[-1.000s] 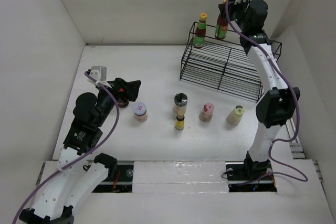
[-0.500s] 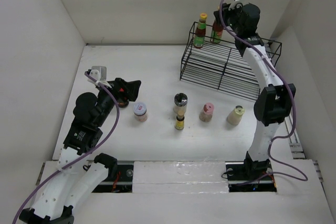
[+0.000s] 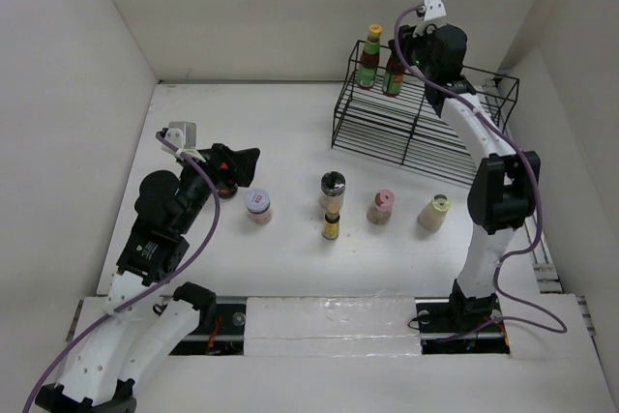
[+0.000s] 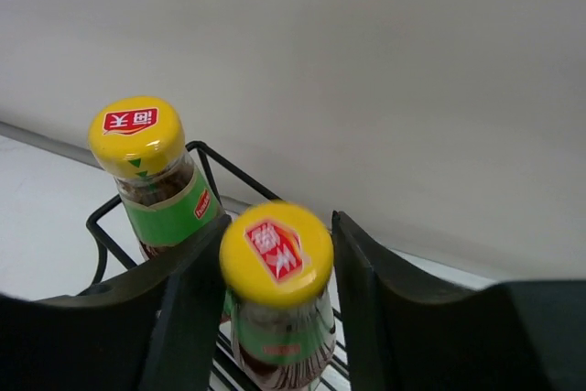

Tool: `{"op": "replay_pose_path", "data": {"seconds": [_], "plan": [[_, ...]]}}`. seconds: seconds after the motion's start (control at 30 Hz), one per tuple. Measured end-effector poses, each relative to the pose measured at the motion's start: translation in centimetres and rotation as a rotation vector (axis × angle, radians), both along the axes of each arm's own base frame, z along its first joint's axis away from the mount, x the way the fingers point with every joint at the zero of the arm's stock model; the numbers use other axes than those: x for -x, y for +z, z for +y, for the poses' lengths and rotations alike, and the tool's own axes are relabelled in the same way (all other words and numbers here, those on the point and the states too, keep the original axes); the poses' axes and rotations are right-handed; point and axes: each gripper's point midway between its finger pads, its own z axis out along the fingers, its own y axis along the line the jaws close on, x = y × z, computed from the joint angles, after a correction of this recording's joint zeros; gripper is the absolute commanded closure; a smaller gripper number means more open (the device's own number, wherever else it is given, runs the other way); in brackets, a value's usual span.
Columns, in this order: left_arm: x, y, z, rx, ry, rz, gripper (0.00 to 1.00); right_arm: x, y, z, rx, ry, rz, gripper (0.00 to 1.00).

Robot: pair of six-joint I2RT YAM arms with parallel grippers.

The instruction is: Organize the condiment bottles

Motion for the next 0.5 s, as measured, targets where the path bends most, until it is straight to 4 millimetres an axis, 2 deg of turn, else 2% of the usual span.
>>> {"op": "replay_pose_path", "data": {"seconds": [0.1,0.23,0.37,0.5], "plan": [[0.0,0.0,0.0,0.0,-0.003,0.0,0.25,0.3,0.2,-0.2,0.0,-0.009,-0.008,0.34],[0.0,0.0,-0.1,0.0,-0.004,0.0,0.25,1.0,1.2,-0.8,-0.001,-0.035,-0.025,0.25],[0.0,0.0,0.0,0.0,-0.002,-0.001,0.25,2.4,4.0,-1.4,-0.009,-0.059,-0.075,0.19],[0.1,0.2,0.1,0.002,0.003,-0.005,0.25,4.5,7.8,-2.0,-0.015,-0.077,-0.146,0.17]]}}
